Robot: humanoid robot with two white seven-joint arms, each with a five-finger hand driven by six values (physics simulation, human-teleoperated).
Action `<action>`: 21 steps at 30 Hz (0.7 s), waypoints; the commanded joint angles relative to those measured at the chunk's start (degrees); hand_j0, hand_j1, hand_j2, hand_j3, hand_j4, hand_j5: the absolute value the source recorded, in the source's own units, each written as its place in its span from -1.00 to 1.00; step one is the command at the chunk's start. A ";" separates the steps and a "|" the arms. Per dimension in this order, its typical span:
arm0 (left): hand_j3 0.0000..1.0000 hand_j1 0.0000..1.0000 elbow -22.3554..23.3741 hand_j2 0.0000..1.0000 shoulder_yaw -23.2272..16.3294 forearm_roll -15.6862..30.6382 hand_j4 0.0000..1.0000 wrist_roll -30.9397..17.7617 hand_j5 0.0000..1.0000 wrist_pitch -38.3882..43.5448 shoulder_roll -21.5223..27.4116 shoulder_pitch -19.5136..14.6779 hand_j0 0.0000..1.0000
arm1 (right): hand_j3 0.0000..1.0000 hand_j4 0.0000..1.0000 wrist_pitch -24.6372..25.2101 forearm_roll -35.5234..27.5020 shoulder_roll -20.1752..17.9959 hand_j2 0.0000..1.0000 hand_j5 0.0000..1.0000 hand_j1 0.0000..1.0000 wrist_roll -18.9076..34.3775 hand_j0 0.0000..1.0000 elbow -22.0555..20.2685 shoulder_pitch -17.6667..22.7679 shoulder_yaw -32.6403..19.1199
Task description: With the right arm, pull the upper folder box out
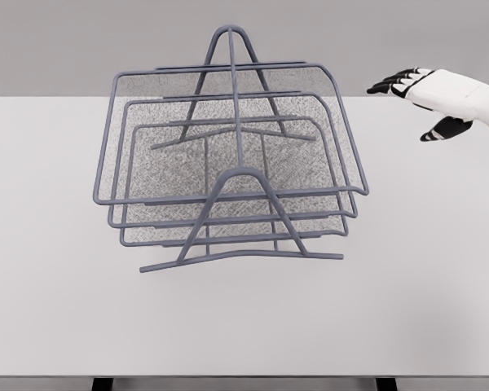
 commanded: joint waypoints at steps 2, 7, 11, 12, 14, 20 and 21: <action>1.00 1.00 0.03 1.00 -0.02 -0.01 1.00 0.00 1.00 -0.01 0.00 0.00 1.00 | 1.00 1.00 0.06 0.47 1.77 1.00 1.00 1.00 -0.02 1.00 -0.76 -0.35 0.28; 1.00 1.00 0.03 1.00 -0.02 -0.01 1.00 0.00 1.00 -0.01 0.00 0.00 1.00 | 1.00 1.00 0.06 2.06 3.70 1.00 1.00 1.00 -0.02 1.00 -10.34 -0.88 5.38; 1.00 1.00 0.03 1.00 -0.02 -0.01 1.00 0.00 1.00 -0.01 0.00 0.00 1.00 | 1.00 1.00 0.06 1.97 1.77 1.00 1.00 1.00 -0.02 1.00 -12.45 -0.88 7.76; 1.00 1.00 0.03 1.00 -0.02 -0.01 1.00 0.00 1.00 -0.01 0.00 0.00 1.00 | 1.00 1.00 0.06 1.97 1.51 1.00 1.00 1.00 -0.02 1.00 -12.45 -0.53 8.72; 1.00 1.00 0.03 1.00 -0.02 -0.01 1.00 0.00 1.00 -0.01 0.00 0.00 1.00 | 1.00 1.00 0.06 1.97 -0.25 1.00 1.00 1.00 -0.02 1.00 -12.45 0.70 8.99; 1.00 1.00 0.03 1.00 -0.02 -0.01 1.00 0.00 1.00 -0.01 0.00 0.00 1.00 | 1.00 1.00 0.06 1.88 -4.38 1.00 1.00 1.00 -0.02 1.00 -12.45 2.90 8.37; 1.00 1.00 0.03 1.00 -0.02 -0.01 1.00 0.00 1.00 -0.01 0.00 0.00 1.00 | 1.00 1.00 0.06 1.88 -5.70 1.00 1.00 1.00 -0.02 1.00 -12.37 3.16 8.37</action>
